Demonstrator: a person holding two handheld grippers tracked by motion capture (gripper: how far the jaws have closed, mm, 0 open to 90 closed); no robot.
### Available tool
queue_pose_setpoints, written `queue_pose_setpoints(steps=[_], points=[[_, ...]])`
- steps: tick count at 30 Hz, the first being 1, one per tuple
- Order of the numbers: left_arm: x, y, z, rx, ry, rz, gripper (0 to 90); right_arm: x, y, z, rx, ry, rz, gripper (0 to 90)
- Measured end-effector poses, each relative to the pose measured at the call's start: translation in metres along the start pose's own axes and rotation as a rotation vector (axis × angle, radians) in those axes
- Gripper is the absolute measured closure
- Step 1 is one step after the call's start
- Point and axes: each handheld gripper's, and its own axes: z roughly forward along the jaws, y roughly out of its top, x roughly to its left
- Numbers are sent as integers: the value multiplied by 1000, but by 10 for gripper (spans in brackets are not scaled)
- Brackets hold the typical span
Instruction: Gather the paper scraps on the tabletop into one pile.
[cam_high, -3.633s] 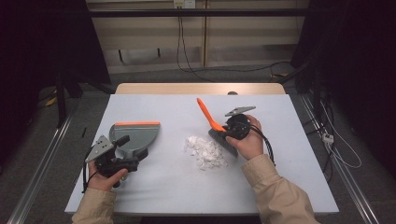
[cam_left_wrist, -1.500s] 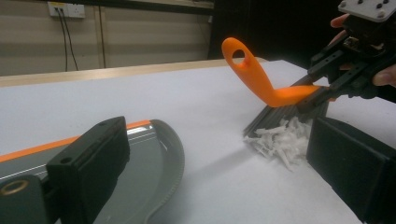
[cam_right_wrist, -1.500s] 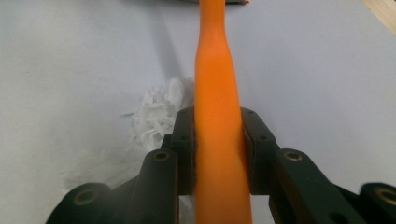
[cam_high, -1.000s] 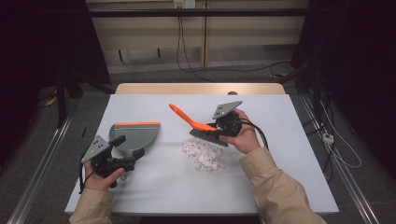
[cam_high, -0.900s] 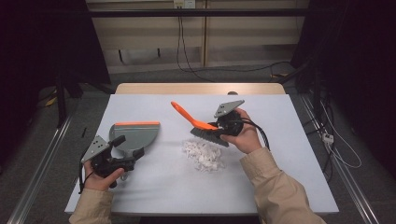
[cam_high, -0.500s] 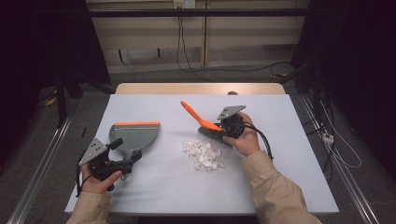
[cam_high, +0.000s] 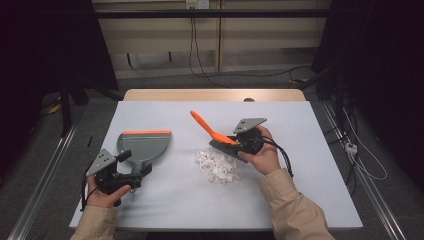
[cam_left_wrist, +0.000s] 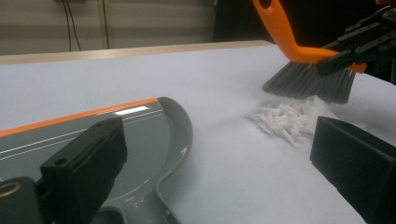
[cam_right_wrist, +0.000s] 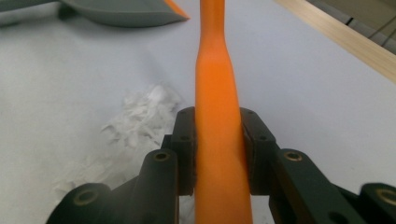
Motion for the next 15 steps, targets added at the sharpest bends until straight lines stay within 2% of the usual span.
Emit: queue_pose_setpoints(steps=[3,7,11,15], points=[[-1,0,1,13,1,-3,35,-5,-3,-5,-31,4,51,717],[-2,-1,0,18,-8,-4,35,-7,-3,-6,-29,-17,77,717],[-2,-1,-1,19,-8,-6,35,-7,-3,-6,-27,-48,68,716],[-1,-2,-3,23,3,-22,35,-8,-4,-4,-49,-67,106,716]])
